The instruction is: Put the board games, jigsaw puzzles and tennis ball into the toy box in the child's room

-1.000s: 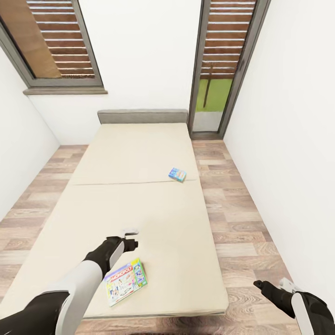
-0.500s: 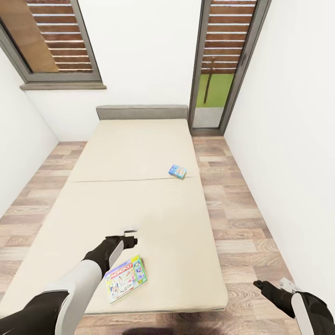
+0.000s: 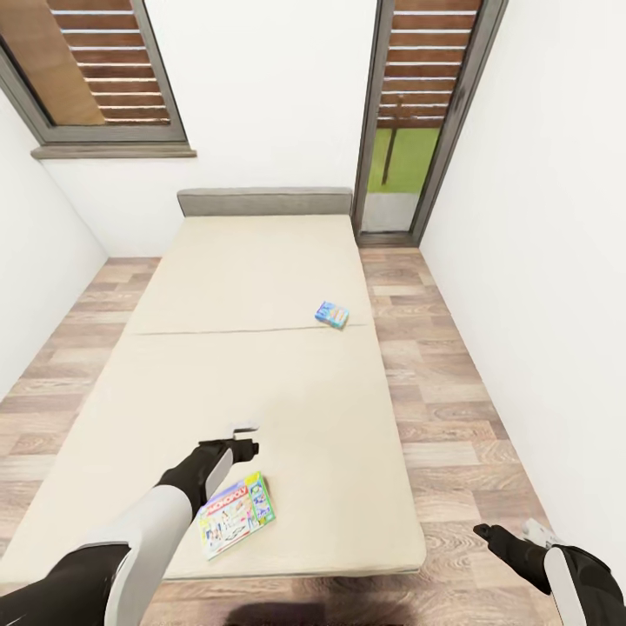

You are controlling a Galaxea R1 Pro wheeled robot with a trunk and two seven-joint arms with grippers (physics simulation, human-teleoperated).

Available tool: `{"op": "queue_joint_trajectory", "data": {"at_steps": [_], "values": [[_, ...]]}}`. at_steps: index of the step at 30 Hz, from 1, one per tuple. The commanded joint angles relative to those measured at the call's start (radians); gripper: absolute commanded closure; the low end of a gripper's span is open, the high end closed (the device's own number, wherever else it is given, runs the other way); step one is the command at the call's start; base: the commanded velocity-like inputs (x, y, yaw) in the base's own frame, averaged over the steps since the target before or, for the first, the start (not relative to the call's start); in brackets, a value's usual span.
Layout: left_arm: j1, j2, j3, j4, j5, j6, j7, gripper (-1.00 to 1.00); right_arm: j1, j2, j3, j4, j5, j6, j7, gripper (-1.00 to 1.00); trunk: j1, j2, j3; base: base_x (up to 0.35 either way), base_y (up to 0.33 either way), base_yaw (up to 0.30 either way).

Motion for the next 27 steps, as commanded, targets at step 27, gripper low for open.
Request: {"op": "queue_joint_trajectory", "data": {"at_steps": [27], "values": [[0.0,-0.005,0.001,-0.04,-0.001,-0.006,0.007,-1.0,-0.001,-0.002,-0.003,0.009,0.0,0.008,0.007,-1.0,0.0,-0.002,-0.046,0.0,0.0,0.0]]}}
